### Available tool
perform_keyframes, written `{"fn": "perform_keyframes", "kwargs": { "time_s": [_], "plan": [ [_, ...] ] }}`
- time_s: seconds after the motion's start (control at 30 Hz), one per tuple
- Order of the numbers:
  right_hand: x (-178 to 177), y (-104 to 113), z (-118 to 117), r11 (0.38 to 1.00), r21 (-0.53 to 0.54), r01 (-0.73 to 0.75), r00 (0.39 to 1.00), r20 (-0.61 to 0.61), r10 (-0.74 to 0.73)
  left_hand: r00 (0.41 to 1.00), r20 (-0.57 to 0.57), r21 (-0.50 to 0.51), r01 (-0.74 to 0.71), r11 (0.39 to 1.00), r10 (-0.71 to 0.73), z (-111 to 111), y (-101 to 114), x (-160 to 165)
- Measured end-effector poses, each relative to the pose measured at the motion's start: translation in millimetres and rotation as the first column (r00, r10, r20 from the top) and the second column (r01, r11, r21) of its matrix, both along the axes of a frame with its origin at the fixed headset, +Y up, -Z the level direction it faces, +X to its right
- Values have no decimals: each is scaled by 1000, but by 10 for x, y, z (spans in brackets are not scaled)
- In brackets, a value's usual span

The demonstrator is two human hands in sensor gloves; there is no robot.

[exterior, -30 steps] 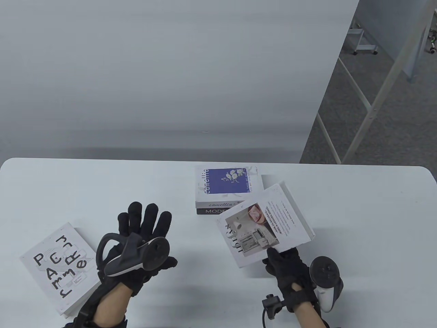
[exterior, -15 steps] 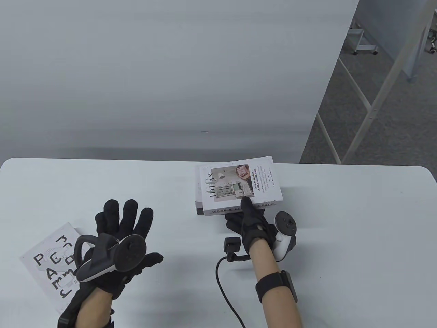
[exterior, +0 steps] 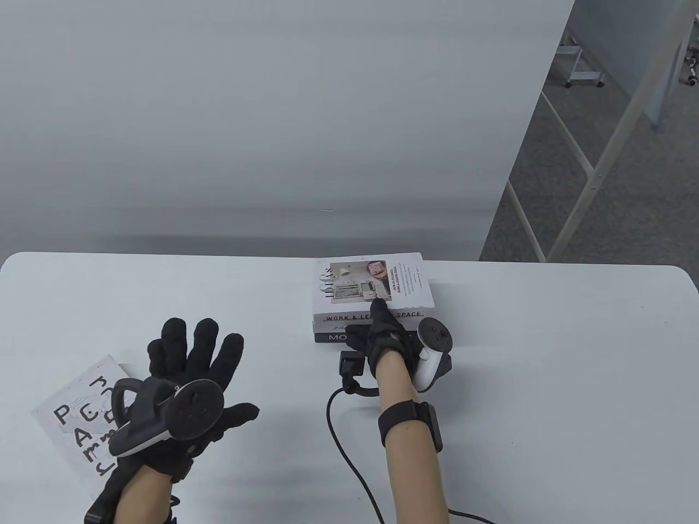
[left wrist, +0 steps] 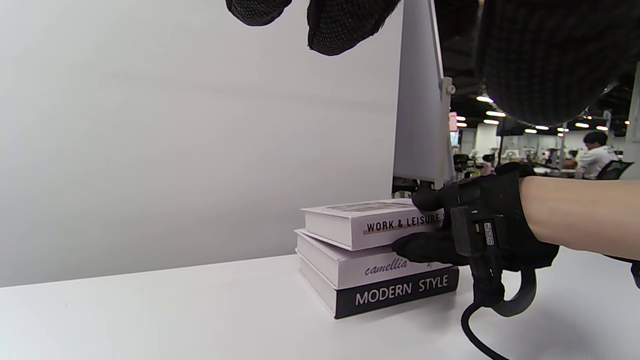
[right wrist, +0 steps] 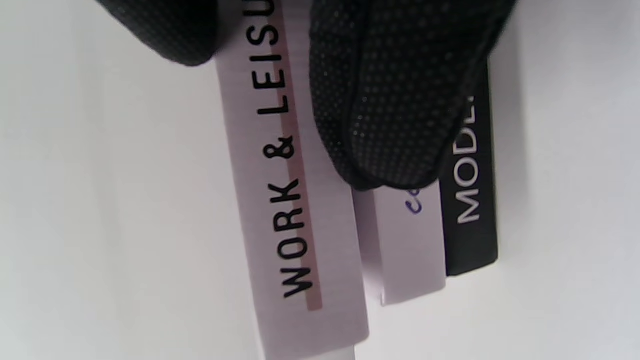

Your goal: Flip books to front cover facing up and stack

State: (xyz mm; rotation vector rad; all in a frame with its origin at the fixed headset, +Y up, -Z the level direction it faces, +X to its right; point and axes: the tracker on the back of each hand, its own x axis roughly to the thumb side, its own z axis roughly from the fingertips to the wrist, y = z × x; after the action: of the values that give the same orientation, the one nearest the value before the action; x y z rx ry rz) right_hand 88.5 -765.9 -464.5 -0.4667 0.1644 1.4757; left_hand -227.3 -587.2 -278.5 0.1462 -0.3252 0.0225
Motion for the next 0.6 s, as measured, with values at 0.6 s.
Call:
{"fn": "perform_keyframes", "kwargs": {
  "time_s": [0.6],
  "plan": [
    [-107, 83, 40, 992, 102, 73, 990, -130, -59, 998, 29, -4, 47, 999, -47, -76, -102, 150]
  ]
}}
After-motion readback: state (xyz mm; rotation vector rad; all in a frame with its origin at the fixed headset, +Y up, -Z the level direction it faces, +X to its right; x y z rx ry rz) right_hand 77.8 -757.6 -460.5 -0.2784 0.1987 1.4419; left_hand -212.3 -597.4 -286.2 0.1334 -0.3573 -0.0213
